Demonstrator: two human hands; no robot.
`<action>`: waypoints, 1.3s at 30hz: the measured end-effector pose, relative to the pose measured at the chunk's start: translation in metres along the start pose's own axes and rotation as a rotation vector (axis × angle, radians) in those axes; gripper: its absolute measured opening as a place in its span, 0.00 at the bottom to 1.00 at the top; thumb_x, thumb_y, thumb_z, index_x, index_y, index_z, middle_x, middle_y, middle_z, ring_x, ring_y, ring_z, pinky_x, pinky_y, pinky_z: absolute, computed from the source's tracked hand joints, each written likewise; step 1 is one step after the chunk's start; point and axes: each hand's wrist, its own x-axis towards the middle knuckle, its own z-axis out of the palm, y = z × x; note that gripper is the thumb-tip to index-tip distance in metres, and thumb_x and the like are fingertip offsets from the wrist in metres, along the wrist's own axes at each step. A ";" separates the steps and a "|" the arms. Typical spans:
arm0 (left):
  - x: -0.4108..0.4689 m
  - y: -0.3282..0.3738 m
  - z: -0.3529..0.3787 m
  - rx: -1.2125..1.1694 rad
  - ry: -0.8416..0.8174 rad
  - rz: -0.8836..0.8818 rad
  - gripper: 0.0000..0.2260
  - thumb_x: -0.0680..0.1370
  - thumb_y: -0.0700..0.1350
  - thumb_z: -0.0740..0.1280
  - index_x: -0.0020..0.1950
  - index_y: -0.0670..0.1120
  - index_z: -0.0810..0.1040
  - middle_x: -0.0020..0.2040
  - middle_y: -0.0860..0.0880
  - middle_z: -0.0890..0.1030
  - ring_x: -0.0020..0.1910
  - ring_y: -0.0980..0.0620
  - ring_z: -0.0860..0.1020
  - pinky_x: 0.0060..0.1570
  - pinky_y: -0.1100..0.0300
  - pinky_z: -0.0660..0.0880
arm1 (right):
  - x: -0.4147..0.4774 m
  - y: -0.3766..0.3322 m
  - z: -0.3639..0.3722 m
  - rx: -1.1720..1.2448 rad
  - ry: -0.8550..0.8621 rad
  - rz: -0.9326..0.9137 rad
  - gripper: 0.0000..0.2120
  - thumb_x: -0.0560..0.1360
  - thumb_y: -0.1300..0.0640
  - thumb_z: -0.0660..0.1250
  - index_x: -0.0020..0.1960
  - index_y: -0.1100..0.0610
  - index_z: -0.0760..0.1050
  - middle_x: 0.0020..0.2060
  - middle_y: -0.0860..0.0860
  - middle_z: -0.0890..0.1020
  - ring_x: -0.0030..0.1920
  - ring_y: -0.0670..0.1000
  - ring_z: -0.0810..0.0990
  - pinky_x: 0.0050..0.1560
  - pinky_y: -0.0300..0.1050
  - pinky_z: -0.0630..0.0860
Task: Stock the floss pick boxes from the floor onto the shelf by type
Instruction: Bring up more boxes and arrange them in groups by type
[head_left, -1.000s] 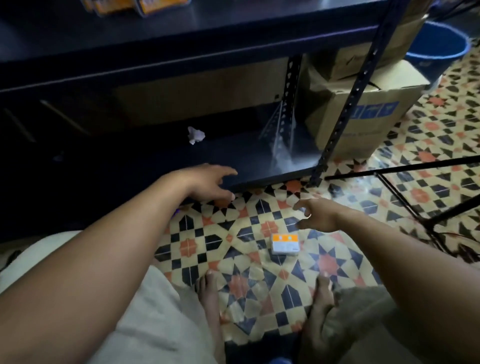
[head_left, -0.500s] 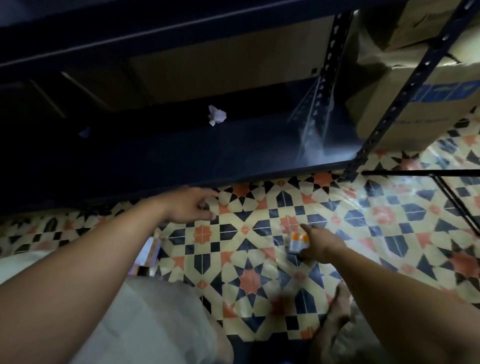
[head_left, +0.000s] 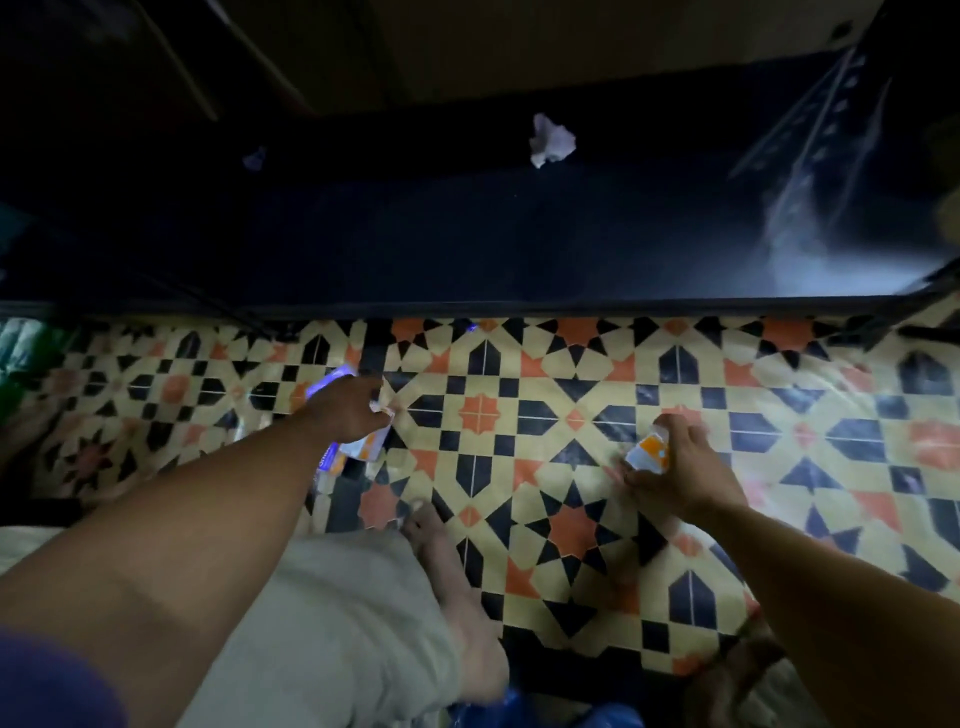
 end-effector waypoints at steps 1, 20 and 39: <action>0.005 -0.008 0.006 0.010 0.004 -0.021 0.29 0.77 0.52 0.71 0.76 0.47 0.66 0.72 0.43 0.73 0.68 0.43 0.72 0.57 0.57 0.69 | 0.002 -0.003 0.001 0.023 -0.006 0.002 0.37 0.69 0.38 0.74 0.69 0.50 0.60 0.62 0.56 0.70 0.54 0.57 0.76 0.53 0.57 0.78; 0.022 -0.003 0.041 -0.256 0.126 0.114 0.22 0.79 0.44 0.69 0.72 0.51 0.70 0.61 0.42 0.74 0.54 0.43 0.78 0.47 0.58 0.70 | 0.018 -0.022 0.002 0.281 -0.037 0.073 0.26 0.77 0.64 0.68 0.69 0.52 0.60 0.52 0.54 0.77 0.43 0.46 0.78 0.34 0.37 0.73; -0.041 0.052 0.002 -0.459 0.079 0.277 0.16 0.70 0.40 0.75 0.55 0.52 0.79 0.52 0.50 0.81 0.50 0.52 0.81 0.53 0.50 0.80 | -0.033 -0.059 -0.041 0.229 0.096 -0.050 0.33 0.76 0.58 0.70 0.75 0.49 0.57 0.64 0.57 0.76 0.54 0.57 0.78 0.45 0.46 0.73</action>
